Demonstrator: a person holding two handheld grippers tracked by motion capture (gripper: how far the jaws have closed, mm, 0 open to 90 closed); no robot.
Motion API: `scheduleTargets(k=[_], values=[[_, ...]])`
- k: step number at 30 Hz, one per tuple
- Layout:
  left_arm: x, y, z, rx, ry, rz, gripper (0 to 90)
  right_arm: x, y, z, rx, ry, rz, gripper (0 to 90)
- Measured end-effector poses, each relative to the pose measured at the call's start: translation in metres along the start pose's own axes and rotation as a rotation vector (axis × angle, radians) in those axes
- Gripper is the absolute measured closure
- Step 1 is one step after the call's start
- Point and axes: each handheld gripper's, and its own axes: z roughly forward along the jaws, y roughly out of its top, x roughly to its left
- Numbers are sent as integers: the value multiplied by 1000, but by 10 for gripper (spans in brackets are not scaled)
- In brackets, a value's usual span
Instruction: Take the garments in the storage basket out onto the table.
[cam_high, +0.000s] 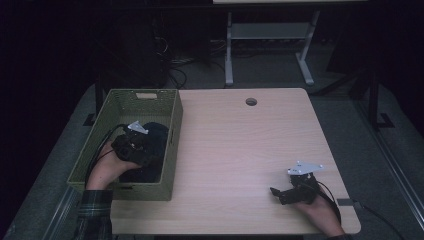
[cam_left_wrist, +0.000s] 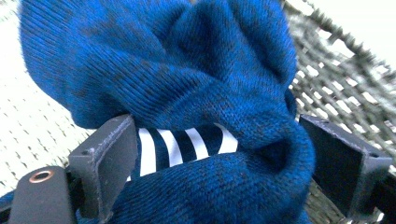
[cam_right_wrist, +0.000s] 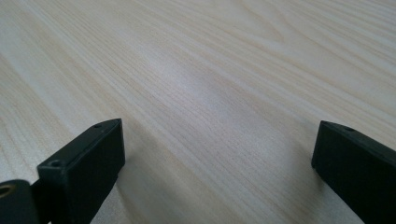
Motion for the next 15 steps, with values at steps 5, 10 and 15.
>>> scheduleTargets(k=[5,10,15], values=[[0,1,9,42,-10,12,133,0,0,0,0,0,0,23],[3,-1,17,74,-14,17,138,0,0,0,0,0,0,23],[4,-2,24,100,-18,14,142,0,0,0,0,0,0,23]])
